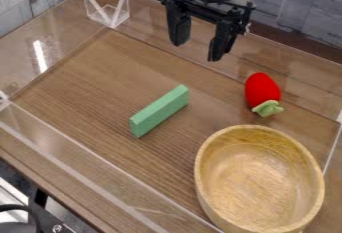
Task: Move the red fruit to the left
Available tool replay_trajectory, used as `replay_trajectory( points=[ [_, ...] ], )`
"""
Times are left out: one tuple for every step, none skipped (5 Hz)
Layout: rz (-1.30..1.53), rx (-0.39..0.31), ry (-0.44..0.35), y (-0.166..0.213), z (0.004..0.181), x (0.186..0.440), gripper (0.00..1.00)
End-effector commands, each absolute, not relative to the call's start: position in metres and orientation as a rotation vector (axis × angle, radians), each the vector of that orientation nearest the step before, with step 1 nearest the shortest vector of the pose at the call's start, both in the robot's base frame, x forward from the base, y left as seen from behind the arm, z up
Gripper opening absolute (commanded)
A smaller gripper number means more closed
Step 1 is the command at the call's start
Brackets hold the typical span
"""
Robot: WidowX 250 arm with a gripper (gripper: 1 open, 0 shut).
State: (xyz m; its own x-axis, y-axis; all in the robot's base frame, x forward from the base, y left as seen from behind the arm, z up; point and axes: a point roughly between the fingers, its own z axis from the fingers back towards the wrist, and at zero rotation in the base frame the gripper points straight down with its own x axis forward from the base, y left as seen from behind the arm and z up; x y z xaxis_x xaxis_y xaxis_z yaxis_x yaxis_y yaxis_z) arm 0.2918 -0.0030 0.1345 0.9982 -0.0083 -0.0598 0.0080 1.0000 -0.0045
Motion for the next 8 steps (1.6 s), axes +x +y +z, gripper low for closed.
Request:
replay_trajectory(
  points=[
    [0.057,-0.015,0.082,-0.011,0.109,0.291,1.0],
    [0.116,-0.05,0.07,-0.039,0.097,0.296,1.0],
    [0.136,-0.079,0.044,-0.069,0.098,0.3,1.0],
    [0.156,-0.1,0.017,-0.091,0.101,0.304,1.0],
    [0.181,-0.106,-0.016,-0.096,0.096,0.306,1.0],
    [0.225,-0.113,-0.031,-0.096,0.087,0.305,1.0],
    [0.25,-0.125,-0.047,-0.095,0.081,0.309,1.0],
    [0.267,-0.132,-0.059,-0.088,0.086,0.317,1.0]
  ],
)
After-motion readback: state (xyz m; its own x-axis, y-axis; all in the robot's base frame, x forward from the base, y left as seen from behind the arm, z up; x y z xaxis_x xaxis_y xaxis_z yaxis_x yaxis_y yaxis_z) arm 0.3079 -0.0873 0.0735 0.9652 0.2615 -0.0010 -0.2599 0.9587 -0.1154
